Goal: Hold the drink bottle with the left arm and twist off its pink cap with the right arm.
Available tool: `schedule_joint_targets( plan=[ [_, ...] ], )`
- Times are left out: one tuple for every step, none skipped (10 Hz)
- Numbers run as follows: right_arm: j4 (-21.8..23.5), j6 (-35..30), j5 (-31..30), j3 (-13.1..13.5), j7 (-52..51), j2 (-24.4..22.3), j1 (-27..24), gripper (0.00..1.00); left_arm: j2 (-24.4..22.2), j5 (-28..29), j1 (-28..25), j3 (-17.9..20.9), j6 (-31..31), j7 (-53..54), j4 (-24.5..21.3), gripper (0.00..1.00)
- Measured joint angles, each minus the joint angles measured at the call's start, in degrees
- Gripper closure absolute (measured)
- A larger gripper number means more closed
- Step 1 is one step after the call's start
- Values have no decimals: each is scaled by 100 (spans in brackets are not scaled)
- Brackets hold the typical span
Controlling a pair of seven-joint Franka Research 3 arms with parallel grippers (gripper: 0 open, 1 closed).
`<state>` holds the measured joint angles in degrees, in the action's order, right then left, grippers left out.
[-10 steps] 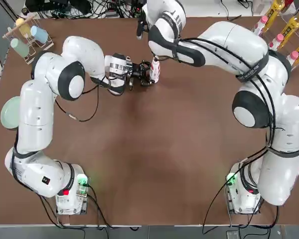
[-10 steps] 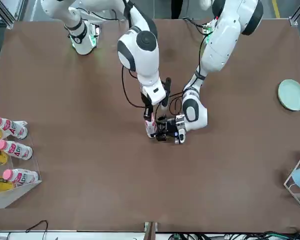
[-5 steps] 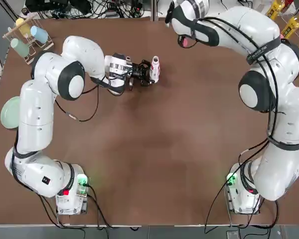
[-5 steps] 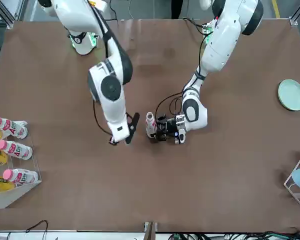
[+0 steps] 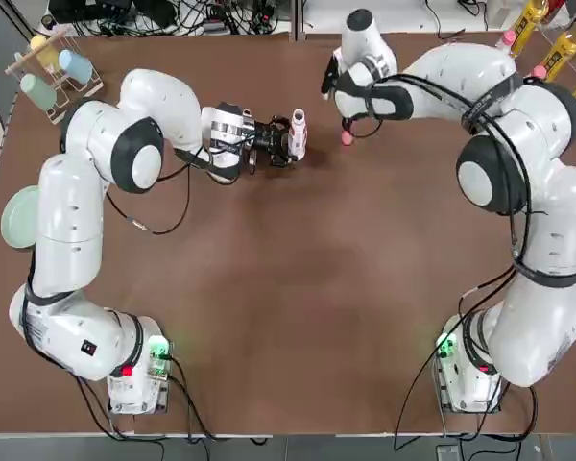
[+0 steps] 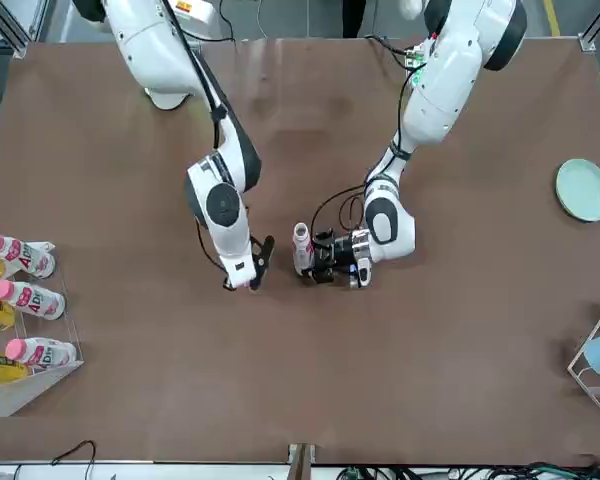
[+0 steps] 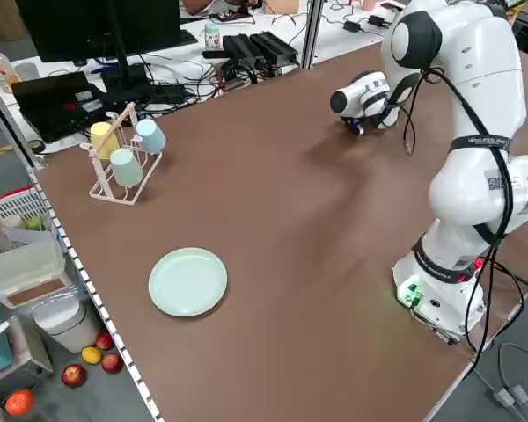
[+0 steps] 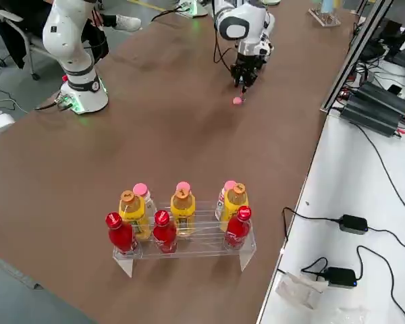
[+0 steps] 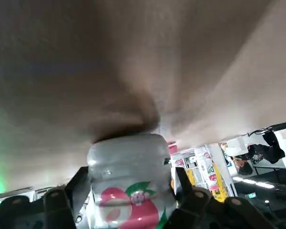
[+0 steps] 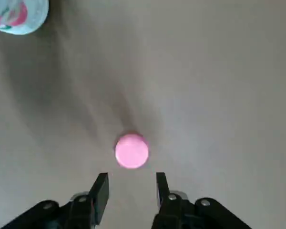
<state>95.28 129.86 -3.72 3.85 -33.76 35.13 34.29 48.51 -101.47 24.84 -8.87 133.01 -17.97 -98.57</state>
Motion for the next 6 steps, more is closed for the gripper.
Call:
schedule_joint_targets(
  plan=[
    [31, 18, 13, 4, 0, 0, -15, 51, 0, 0, -5, -1, 0, -4, 0, 16],
    [30, 19, 18, 5, 1, -2, -17, 48, 1, 0, -9, -3, -1, -5, 0, 13],
    [28, 20, 19, 6, 5, -4, -18, 43, 1, 0, -9, -3, -1, -5, 0, 10],
    [18, 19, 20, 12, 21, -16, -24, 37, 1, 0, -11, -4, -1, -5, 0, 4],
    [-7, -13, 20, 30, 49, -65, -34, 25, 1, 0, -17, -4, -1, -5, 0, 3],
    [-45, -179, 21, 58, 117, -180, -59, 10, 1, 0, -23, -4, -1, -5, 1, 1]
  ],
)
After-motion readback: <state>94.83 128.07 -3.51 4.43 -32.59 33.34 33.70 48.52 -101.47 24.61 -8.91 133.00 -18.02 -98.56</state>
